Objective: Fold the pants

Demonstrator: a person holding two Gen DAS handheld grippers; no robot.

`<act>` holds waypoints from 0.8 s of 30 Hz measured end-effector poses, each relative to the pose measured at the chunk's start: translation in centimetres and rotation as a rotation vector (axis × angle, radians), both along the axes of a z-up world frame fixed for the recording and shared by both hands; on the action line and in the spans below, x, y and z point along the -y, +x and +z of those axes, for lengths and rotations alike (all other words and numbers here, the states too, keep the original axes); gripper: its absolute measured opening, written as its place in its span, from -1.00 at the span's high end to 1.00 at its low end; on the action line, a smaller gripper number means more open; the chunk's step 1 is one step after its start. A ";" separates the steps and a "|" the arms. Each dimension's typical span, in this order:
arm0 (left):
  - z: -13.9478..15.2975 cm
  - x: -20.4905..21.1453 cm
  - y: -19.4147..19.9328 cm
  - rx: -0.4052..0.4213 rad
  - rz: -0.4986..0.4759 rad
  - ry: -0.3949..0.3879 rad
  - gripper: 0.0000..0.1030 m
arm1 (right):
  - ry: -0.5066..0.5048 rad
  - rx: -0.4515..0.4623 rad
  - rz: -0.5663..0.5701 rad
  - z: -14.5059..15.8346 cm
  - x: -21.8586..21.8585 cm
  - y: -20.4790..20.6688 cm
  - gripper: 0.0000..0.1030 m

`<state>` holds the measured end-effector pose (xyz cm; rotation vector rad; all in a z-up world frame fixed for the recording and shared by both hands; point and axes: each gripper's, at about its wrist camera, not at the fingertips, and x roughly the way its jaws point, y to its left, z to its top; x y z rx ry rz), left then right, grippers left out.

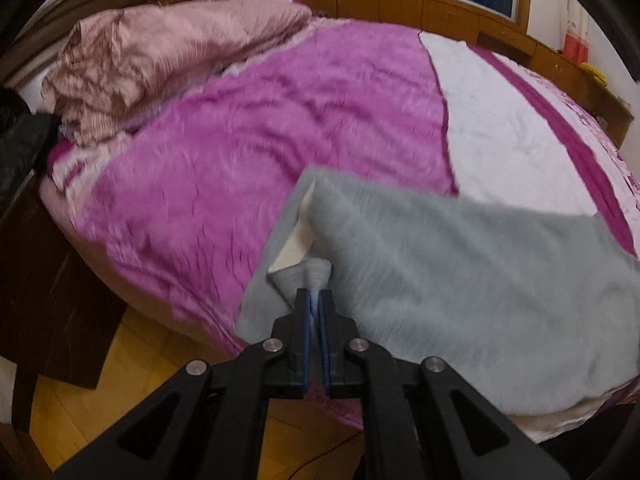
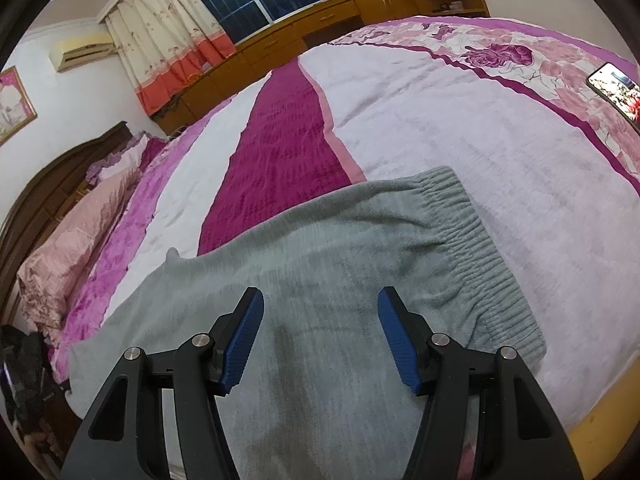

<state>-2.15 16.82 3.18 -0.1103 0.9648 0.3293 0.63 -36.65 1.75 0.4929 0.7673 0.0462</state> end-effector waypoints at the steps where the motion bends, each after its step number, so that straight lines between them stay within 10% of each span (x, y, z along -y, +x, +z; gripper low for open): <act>1: -0.4 0.1 0.0 -0.007 -0.001 0.009 0.91 | -0.011 -0.002 0.003 0.0 -0.1 0.0 -0.06; 7: 0.0 0.4 -0.2 -0.032 -0.008 0.079 0.84 | -0.060 -0.017 0.006 -0.1 -0.8 0.1 -0.06; 24: 5.3 -3.7 -3.3 0.050 0.063 -0.037 0.80 | -0.051 -0.022 0.080 2.3 -3.8 0.0 -0.06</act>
